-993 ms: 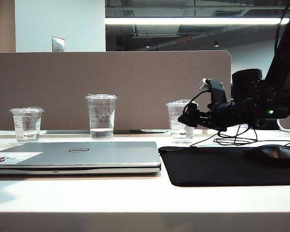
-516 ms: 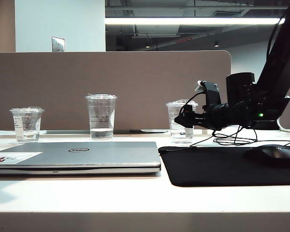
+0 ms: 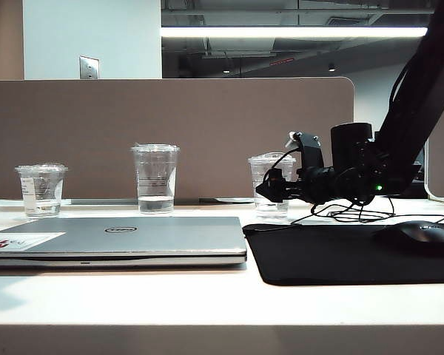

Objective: Pick up the coffee cup on the right and place it on the right side of the laptop.

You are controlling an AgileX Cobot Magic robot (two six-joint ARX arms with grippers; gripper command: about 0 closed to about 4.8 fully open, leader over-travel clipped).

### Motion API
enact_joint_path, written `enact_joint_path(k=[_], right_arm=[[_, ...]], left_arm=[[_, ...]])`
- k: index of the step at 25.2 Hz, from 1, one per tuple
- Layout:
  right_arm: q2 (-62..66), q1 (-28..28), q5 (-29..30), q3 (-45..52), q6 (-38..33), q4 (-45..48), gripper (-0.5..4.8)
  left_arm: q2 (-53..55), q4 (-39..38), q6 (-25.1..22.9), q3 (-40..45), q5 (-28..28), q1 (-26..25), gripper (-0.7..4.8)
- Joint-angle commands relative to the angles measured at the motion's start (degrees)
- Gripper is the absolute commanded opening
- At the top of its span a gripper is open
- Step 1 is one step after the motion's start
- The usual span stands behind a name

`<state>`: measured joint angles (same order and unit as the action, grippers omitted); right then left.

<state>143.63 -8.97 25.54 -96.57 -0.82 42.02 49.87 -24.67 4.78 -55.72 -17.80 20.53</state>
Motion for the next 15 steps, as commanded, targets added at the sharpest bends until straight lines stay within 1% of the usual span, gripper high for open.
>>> enact_joint_path(k=[1,8,15], right_arm=[[-0.24,-0.79,-0.09,-0.55,0.96,2.01,4.79],[-0.2,-1.07,-1.99,-0.74,1.16,2.6,4.79],[1.49,-1.73,-2.32,-4.72,1.07,1.66,4.79]], left_arm=[[-0.09,0.72,0.15,-0.24,0.0,-0.04,-0.06],[-0.09,0.68,0.15,-0.24,-0.02,-0.04,-0.06],[-0.09,0.63,0.15,-0.22,-0.02,-0.04,-0.05]])
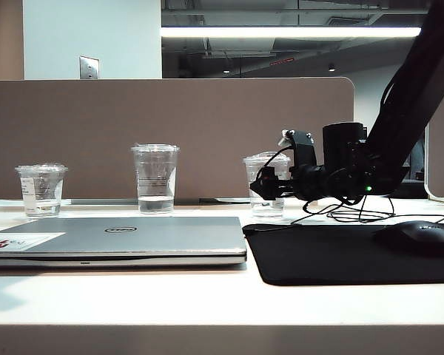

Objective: Pick up the coffee cup on the right and place it on the right side of the laptop.

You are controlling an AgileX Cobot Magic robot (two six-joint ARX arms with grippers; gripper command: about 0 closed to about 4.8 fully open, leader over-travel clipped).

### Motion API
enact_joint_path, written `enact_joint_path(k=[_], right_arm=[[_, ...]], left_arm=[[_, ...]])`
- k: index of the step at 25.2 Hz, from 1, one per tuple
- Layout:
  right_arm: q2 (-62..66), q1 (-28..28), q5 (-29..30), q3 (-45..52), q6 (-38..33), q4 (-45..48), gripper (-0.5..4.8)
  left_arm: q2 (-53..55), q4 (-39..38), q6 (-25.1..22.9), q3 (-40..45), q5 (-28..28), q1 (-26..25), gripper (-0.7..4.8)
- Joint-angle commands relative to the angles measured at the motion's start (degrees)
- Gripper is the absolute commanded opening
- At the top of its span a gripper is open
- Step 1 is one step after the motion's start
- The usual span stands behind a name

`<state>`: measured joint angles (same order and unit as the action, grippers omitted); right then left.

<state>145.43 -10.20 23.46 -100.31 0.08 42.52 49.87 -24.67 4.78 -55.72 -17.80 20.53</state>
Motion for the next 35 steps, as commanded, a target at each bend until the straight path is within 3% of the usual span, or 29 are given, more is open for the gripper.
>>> enact_joint_path(k=[1,12,14,19,21,28,35], right_arm=[[-0.28,-0.57,-0.77,-0.98,0.17,1.03,4.79],[-0.26,-0.81,-1.46,-0.98,0.13,0.98,4.66],[-0.28,-0.81,-1.46,-0.98,0.07,1.01,4.37],[-0.31,-0.81,-1.44,-0.98,-0.09,1.01,2.94],[-0.31,-0.81,-1.44,-0.98,-0.09,1.03,2.71],[-0.98,-0.76,-1.09,-0.96,-2.08,0.98,2.7],[-6.23,-0.72,3.87,-0.9,-2.03,-1.99,2.7]], left_arm=[[-0.09,0.63,0.15,-0.22,-0.02,-0.04,-0.06],[-0.11,0.09,0.15,-0.22,-0.02,-0.04,-0.05],[-0.11,0.09,0.15,-0.22,-0.02,-0.04,-0.05],[-0.11,0.09,0.15,-0.22,-0.02,-0.04,-0.05],[-0.11,0.11,0.15,-0.22,-0.02,-0.04,-0.05],[-0.11,0.09,0.15,-0.22,-0.02,-0.04,-0.05],[-0.11,0.11,0.15,-0.22,-0.02,-0.04,-0.05]])
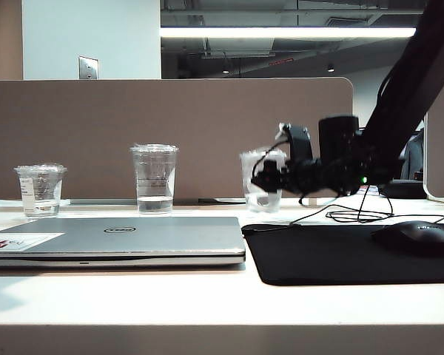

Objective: Pick up the coffee cup on the right and place it on the right side of the laptop.

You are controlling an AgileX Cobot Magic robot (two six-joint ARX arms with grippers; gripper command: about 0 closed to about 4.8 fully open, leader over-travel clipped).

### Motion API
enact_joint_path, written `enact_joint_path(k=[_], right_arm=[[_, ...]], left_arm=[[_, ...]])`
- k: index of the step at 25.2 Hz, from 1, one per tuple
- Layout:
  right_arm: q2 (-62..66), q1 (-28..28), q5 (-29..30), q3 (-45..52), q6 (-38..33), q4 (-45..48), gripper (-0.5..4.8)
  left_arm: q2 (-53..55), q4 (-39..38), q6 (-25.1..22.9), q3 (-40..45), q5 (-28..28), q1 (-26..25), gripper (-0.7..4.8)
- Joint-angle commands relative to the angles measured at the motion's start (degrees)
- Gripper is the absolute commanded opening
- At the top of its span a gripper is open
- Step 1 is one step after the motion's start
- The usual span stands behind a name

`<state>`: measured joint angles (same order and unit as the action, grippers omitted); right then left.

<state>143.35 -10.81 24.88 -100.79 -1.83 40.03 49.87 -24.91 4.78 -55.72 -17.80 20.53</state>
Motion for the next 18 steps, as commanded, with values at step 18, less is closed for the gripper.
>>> enact_joint_path(k=[18], right_arm=[[-21.27,2.34,3.89,-0.33,3.37,-22.25,2.71]], left_arm=[[-0.11,0.37,0.15,-0.22,-0.02,-0.04,-0.05]])
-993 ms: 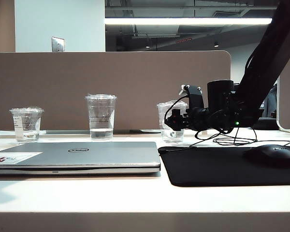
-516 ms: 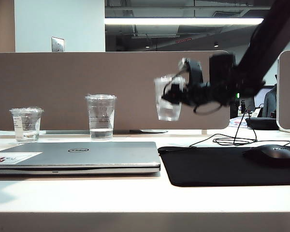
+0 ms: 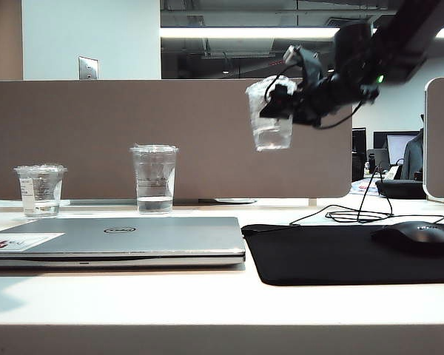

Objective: Pick up the coffee cup on the right and place it on the right side of the laptop.

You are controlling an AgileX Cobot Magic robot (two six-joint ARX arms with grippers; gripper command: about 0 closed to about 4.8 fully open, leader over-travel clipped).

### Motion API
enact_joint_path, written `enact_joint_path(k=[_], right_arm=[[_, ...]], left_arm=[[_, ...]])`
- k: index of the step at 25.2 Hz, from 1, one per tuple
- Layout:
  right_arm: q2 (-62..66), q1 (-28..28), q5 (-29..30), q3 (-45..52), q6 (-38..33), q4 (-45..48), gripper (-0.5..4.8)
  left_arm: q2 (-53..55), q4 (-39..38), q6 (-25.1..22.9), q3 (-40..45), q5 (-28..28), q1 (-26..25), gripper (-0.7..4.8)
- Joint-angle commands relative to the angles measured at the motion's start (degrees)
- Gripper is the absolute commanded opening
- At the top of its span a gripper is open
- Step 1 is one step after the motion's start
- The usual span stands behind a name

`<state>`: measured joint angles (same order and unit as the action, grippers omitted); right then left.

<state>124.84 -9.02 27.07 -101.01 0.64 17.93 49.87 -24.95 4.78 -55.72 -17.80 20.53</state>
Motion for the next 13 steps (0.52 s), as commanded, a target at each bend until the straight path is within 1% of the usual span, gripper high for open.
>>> enact_joint_path(k=[1,8,10,11,13], right_arm=[[-3.52,0.9,2.08,-0.11,0.87,-0.57,2.71],[-7.45,1.4,2.93,0.02,0.94,-4.57,2.71],[-8.48,1.33,4.42,0.09,0.94,-6.71,2.71],[-9.05,1.36,5.33,0.42,0.96,-7.13,2.71],[-10.38,1.38,5.01,2.27,1.2,-6.29,2.71]], left_arm=[[-0.11,0.39,0.15,-0.22,-0.02,-0.04,-0.05],[-0.11,0.37,0.15,-0.22,-0.02,-0.07,-0.05],[-0.11,0.37,0.15,-0.22,-0.02,-0.07,-0.05],[-0.11,0.39,0.15,-0.22,-0.02,-0.07,-0.05],[-0.11,0.39,0.15,-0.22,-0.02,-0.09,-0.05]])
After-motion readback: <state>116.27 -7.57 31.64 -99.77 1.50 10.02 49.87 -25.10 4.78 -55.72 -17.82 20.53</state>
